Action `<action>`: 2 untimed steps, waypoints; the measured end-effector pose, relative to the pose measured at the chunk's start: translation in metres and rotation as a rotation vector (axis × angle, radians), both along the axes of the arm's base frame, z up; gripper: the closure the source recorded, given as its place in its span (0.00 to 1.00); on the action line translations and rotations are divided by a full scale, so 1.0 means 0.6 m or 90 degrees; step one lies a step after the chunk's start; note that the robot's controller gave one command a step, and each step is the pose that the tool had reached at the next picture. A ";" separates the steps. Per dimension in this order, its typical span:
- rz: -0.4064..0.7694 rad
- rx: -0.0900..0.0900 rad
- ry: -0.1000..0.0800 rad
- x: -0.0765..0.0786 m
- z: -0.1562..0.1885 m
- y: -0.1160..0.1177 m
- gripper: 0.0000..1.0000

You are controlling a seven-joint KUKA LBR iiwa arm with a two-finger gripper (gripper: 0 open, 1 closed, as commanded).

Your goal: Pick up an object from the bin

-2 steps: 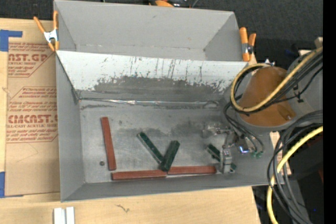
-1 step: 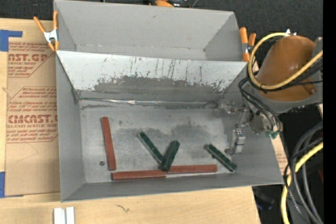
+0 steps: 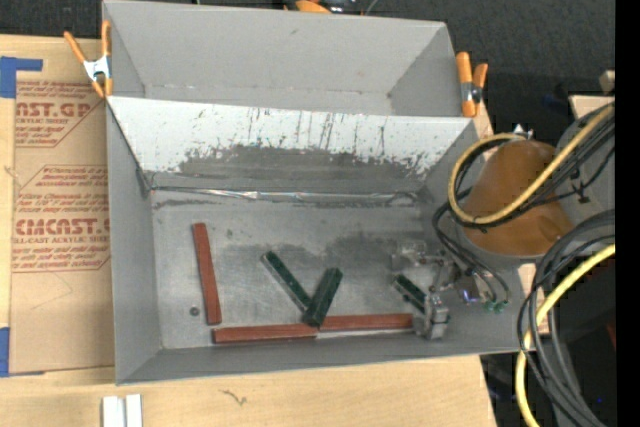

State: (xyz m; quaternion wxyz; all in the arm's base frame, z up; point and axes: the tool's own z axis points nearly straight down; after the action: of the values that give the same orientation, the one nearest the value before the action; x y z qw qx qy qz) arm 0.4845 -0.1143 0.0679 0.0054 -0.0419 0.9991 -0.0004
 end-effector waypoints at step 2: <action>-0.005 0.001 0.010 0.017 -0.003 -0.026 0.00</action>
Offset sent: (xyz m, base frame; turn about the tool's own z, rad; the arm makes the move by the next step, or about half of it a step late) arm 0.0439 0.0124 0.0754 0.0432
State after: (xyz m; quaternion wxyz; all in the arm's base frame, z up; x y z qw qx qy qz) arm 0.4947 -0.1301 0.0661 -0.0025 -0.0377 0.9993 0.0004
